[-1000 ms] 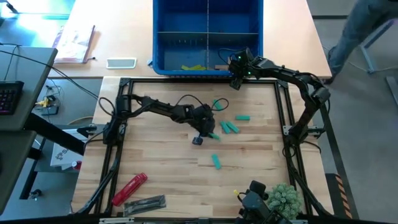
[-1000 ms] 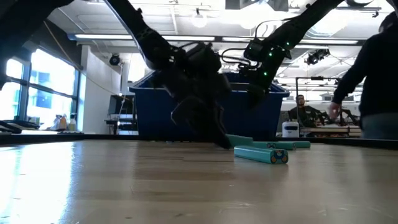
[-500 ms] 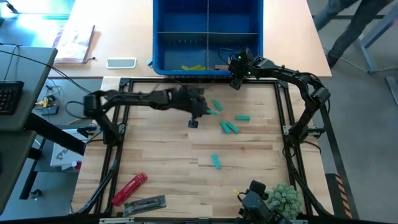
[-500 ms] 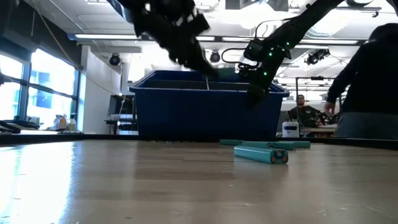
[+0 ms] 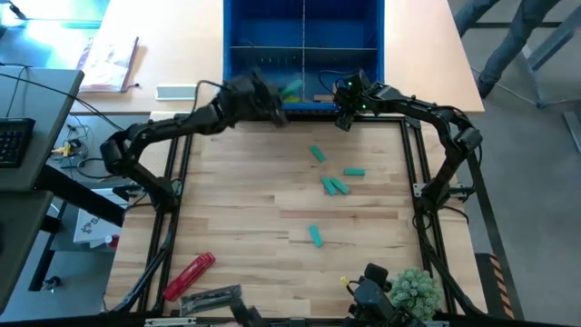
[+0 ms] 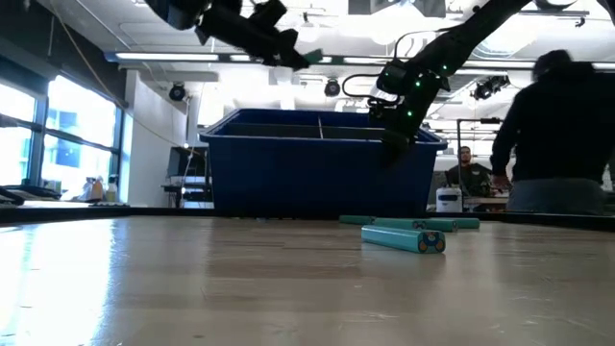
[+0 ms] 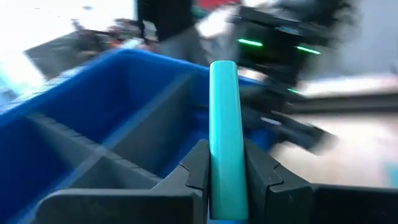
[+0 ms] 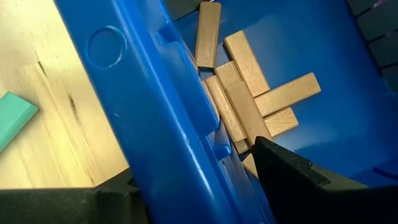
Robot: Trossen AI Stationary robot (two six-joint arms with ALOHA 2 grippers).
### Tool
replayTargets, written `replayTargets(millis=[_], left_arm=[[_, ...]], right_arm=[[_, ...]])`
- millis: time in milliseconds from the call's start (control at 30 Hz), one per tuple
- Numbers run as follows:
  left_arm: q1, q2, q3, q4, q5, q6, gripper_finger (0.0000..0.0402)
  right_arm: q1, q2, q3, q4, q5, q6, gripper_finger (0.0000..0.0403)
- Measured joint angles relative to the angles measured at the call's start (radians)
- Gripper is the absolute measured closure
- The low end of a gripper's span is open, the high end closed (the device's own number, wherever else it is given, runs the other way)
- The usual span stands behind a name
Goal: Sort blocks
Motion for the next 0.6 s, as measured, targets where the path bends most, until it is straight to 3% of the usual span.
replayTargets(millis=[367, 600], left_arm=[[0.291, 0.034, 0.007, 0.339, -0.076, -0.157, 0.0376], [0.425, 0.203, 0.159, 0.355, -0.027, -0.219, 0.0376]], right_arm=[[0.000, 0.000, 0.000, 0.002, 0.000, 0.000, 0.0208], [0.000, 0.000, 0.000, 0.004, 0.000, 0.000, 0.0208]])
